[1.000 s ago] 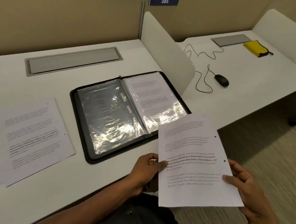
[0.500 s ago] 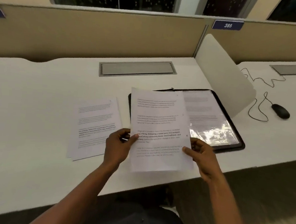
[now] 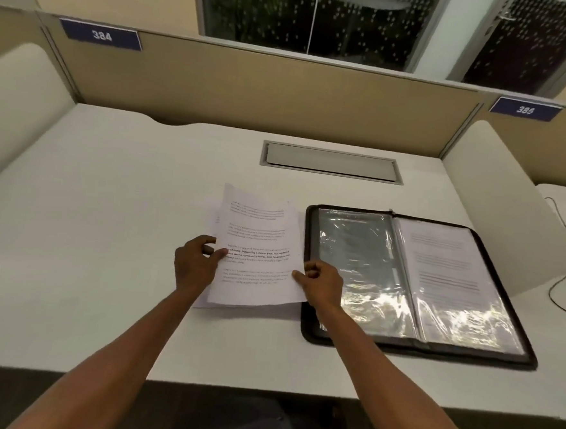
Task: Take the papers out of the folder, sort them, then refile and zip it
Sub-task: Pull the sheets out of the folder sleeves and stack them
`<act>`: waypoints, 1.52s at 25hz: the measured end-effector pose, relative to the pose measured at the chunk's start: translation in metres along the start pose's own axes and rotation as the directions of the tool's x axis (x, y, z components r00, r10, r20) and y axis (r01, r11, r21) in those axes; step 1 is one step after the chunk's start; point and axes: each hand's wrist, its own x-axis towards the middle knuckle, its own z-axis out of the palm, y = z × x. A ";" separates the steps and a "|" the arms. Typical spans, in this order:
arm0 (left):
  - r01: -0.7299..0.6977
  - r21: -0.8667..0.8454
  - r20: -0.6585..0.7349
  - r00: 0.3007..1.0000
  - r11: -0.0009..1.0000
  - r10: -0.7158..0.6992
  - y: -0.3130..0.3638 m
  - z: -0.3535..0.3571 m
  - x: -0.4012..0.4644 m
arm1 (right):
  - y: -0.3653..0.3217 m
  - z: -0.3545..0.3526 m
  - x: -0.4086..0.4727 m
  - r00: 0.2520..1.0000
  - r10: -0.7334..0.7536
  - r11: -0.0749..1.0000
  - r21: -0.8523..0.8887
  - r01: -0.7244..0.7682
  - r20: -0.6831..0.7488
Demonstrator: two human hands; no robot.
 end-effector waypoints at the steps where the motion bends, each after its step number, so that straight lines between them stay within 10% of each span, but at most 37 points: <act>1: -0.005 0.021 -0.008 1.000 1.000 0.005 -0.005 0.000 0.004 | -0.001 0.007 0.000 1.000 -0.026 0.998 -0.060 0.026 -0.010; 8: 0.009 0.134 -0.006 1.000 0.991 -0.009 -0.023 0.009 0.016 | 0.005 0.024 0.003 0.993 -0.119 0.957 -0.264 0.116 0.008; 15: -0.031 0.171 -0.131 0.990 0.985 0.054 -0.020 0.018 -0.018 | 0.024 -0.039 -0.006 0.949 -0.096 0.991 0.063 0.120 -0.300; 20: -0.169 0.055 -0.012 0.985 0.984 0.170 0.009 0.053 -0.077 | 0.108 -0.183 -0.004 0.742 0.159 0.924 -0.167 -0.344 -0.651; 24: -0.291 -0.050 0.161 0.942 0.955 0.295 0.050 0.106 -0.115 | 0.158 -0.236 -0.009 0.804 0.243 0.728 -0.446 -0.520 -0.542; 30: -0.384 -0.175 0.328 0.845 0.906 0.422 0.112 0.161 -0.147 | 0.159 -0.234 -0.010 0.821 0.040 0.715 -0.558 -0.421 -0.569; 38: -0.271 -0.265 0.520 0.768 0.925 0.374 0.169 0.204 -0.169 | 0.115 -0.217 -0.016 0.654 -0.478 0.863 -0.451 0.227 -0.586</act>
